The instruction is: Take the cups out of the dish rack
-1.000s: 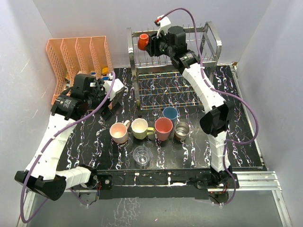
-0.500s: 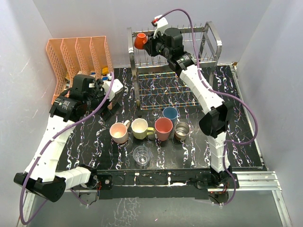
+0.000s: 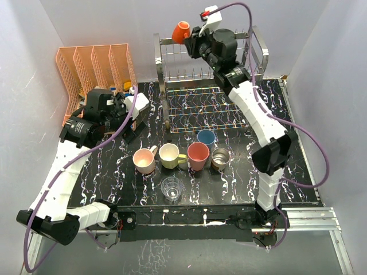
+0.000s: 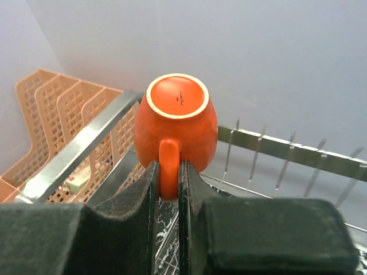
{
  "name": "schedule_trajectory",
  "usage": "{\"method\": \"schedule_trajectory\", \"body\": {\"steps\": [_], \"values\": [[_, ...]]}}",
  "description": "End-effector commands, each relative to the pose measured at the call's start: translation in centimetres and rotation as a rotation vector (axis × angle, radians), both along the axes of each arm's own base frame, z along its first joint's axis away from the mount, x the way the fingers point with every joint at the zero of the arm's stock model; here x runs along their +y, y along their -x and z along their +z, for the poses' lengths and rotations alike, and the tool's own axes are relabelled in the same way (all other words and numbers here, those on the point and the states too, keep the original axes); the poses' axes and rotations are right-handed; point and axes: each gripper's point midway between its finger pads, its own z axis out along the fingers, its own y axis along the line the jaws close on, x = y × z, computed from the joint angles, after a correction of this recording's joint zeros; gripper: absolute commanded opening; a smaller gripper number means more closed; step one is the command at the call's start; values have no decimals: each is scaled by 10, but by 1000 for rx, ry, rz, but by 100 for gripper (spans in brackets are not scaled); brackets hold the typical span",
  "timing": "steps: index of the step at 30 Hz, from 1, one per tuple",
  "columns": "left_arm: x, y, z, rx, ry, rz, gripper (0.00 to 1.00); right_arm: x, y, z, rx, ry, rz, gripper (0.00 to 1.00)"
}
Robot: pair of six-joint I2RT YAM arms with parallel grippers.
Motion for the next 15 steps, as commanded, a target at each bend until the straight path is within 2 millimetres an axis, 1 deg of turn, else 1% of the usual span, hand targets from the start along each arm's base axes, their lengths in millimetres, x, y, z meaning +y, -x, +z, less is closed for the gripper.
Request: {"method": "schedule_trajectory", "body": {"steps": [1, 3, 4, 5, 8, 11, 15], "values": [[-4, -1, 21, -96, 43, -25, 94, -45, 55, 123, -265, -162, -72, 8], [-6, -1, 24, -111, 52, -35, 94, -54, 71, 128, -268, -171, -76, 8], [-6, -2, 26, -122, 56, -34, 95, -60, 83, 133, -272, -180, -74, 8], [-6, -3, 27, -135, 60, -35, 95, -65, 92, 133, -267, -185, -72, 8], [-8, -3, 28, -165, 67, -55, 95, -77, 123, 123, -227, -209, -51, 8], [-12, 0, 25, -180, 71, -93, 95, -88, 158, 99, -154, -242, -20, 8], [-18, 2, 21, -193, 78, -138, 95, -95, 205, 57, -6, -295, 52, 8]]}}
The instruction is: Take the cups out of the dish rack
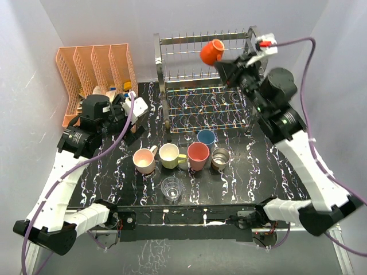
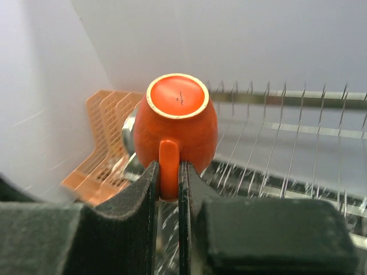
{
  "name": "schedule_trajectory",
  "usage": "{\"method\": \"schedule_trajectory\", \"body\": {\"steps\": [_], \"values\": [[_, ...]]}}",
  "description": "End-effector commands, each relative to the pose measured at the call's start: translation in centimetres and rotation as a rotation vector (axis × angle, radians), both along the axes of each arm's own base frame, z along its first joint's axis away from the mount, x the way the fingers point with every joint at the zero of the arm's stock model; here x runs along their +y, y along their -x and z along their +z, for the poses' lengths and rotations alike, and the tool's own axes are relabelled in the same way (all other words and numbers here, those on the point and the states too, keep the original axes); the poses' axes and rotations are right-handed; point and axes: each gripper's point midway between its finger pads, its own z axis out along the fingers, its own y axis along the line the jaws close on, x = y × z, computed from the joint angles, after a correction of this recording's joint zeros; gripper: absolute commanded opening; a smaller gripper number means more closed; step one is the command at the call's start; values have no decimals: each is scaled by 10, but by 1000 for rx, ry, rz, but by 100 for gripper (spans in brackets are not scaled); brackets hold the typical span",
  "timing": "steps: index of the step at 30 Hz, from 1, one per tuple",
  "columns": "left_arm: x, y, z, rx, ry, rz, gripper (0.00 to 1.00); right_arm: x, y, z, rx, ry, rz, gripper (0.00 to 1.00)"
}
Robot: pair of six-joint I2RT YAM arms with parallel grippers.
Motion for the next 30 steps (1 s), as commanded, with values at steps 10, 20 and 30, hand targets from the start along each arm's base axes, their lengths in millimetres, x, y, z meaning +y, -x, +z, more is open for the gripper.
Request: {"method": "schedule_trajectory", "body": {"steps": [10, 20, 30], "values": [[-20, 4, -2, -127, 31, -165, 93, 4, 129, -115, 486, -241, 317, 8], [-22, 16, -33, -69, -20, -245, 93, 42, 144, -191, 793, -461, 508, 7], [-41, 17, -38, -13, -32, -313, 89, 104, 146, -206, 963, -615, 642, 8]]}}
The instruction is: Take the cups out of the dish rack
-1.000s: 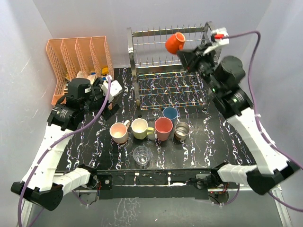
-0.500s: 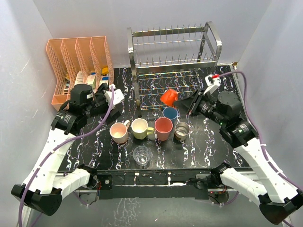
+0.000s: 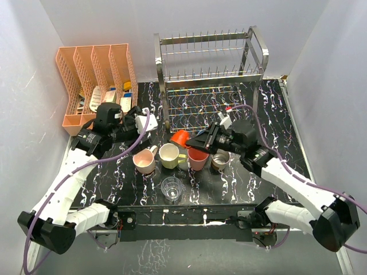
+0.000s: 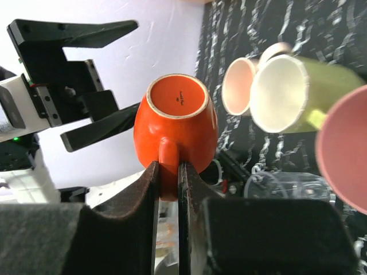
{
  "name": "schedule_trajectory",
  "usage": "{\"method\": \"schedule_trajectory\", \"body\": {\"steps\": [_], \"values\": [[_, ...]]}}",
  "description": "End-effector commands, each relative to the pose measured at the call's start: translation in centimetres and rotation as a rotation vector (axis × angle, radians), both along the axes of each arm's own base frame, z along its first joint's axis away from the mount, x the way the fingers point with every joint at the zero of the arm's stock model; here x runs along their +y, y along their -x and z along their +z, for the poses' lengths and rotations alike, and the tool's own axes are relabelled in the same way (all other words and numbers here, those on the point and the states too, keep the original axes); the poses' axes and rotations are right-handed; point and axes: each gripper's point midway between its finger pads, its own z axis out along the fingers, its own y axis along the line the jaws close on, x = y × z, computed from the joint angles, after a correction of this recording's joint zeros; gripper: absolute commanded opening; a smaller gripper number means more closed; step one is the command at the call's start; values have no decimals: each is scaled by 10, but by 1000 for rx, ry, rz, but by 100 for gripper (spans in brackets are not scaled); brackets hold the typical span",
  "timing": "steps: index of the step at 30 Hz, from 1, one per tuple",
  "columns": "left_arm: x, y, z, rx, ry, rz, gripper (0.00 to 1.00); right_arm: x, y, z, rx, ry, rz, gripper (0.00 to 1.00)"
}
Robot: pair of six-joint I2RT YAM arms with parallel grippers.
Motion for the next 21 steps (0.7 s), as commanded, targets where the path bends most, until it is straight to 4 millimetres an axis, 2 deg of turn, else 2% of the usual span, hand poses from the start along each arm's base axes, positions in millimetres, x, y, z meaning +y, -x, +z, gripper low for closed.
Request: {"method": "schedule_trajectory", "body": {"steps": [1, 5, 10, 15, 21], "values": [[-20, 11, 20, -16, 51, -77, 88, 32, 3, 45, -32, -202, 44, 8], [-35, 30, 22, 9, 81, -122, 87, 45, 4, 44, 2, -244, 49, 8], [-42, 49, 19, 16, 86, -170, 85, 55, 5, 47, 35, -275, 57, 8], [-44, 47, 29, -37, 117, -174, 81, 65, 13, 46, 84, -282, 65, 8], [-46, 45, 32, -48, 128, -173, 67, 74, 26, 55, 117, -344, 99, 8]]}}
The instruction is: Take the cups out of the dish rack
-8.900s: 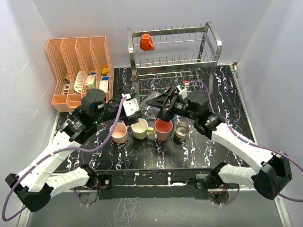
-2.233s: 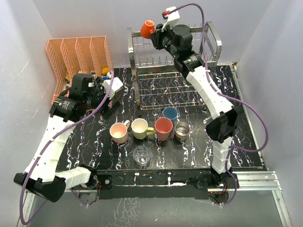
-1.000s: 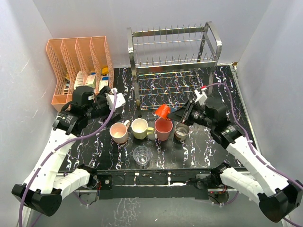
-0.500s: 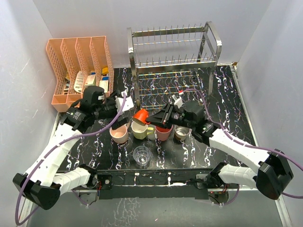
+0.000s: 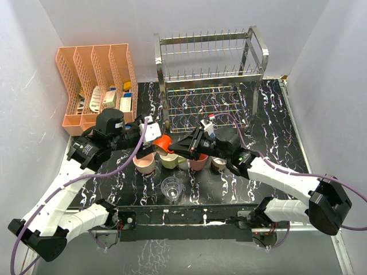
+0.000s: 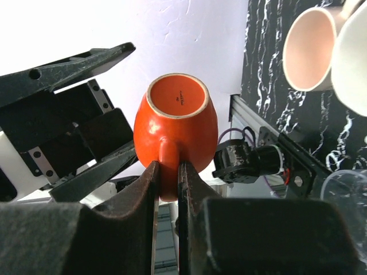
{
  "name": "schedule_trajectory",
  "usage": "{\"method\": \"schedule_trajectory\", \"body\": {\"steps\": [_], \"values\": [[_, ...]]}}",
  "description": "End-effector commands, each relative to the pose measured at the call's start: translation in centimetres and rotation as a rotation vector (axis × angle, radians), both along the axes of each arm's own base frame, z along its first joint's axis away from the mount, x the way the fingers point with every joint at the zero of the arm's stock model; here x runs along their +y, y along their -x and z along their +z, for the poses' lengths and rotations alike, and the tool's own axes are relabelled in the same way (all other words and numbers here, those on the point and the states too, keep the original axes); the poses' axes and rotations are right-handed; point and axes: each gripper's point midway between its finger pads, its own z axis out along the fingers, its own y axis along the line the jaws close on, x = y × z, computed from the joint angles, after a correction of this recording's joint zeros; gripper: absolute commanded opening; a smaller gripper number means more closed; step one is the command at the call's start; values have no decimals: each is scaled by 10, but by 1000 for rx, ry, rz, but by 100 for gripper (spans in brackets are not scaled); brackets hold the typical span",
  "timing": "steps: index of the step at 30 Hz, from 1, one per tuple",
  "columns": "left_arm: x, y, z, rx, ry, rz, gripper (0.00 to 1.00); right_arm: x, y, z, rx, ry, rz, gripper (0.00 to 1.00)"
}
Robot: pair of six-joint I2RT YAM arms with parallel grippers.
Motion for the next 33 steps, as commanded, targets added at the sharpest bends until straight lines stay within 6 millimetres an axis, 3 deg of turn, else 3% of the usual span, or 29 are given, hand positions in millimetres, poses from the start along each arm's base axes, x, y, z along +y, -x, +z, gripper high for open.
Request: {"method": "schedule_trajectory", "body": {"steps": [1, 6, 13, 16, 18, 22, 24, 27, 33], "values": [[-5, 4, 2, 2, 27, -21, 65, 9, 6, 50, -57, -170, 8, 8], [-2, 4, -5, 0, 18, -13, 47, 21, 21, 59, -32, -235, 58, 8], [-1, 4, -6, 0, 15, -9, 7, 24, 30, 55, 9, -265, 79, 8], [-1, 6, -8, 6, 9, -14, 0, 25, 33, 52, 19, -277, 93, 8], [-1, 8, -9, 15, 5, -19, 0, 25, 34, 50, 17, -273, 101, 17], [0, 15, -15, 67, -24, -39, 0, 19, 26, 42, -3, -228, 52, 51], [1, 16, -17, 97, -41, -43, 0, 8, 16, 35, -30, -168, 9, 63], [-2, 18, -19, 149, -54, -53, 0, -24, -15, 12, -97, -5, -85, 74], [-35, 19, -19, 268, -103, -132, 0, -132, -74, -12, -229, 384, -366, 90]]}}
